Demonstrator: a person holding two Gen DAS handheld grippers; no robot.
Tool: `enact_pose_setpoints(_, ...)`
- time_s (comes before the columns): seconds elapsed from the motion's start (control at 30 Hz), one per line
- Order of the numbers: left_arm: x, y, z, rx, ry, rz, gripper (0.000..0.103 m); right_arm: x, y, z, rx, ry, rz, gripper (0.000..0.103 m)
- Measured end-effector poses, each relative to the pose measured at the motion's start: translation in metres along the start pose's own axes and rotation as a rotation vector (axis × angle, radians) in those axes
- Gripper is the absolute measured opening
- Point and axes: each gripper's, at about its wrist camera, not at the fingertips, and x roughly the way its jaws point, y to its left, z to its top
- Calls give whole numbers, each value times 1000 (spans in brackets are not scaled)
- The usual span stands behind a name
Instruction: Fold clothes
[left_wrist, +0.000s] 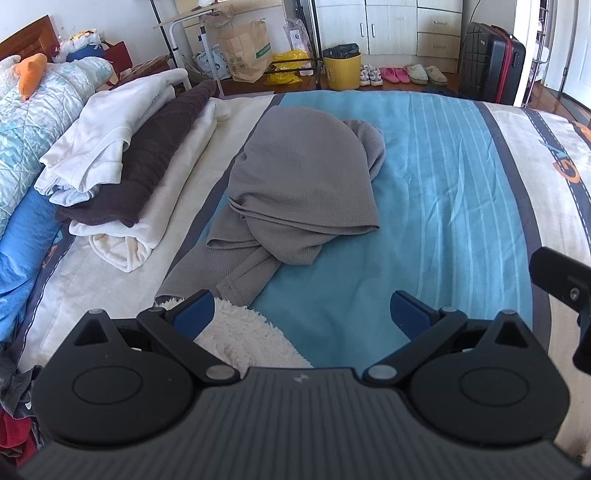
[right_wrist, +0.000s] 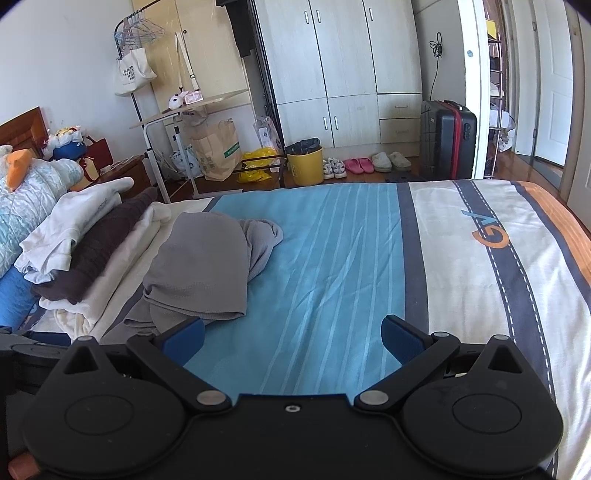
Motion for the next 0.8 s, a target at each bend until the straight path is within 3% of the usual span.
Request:
enact_pose_setpoints(0.57, 23, -2, -5, -12, 64, -61, 103, 12, -5, -4, 14, 32, 5, 103)
enact_pose_setpoints(0.73, 29, 5, -2, -64, 25, -163, 102, 21, -10, -6, 27, 29, 19, 103)
enact_pose_setpoints(0.8, 29, 17, 1, -146, -21, -225, 101, 24, -14, -6, 38, 28, 30, 103)
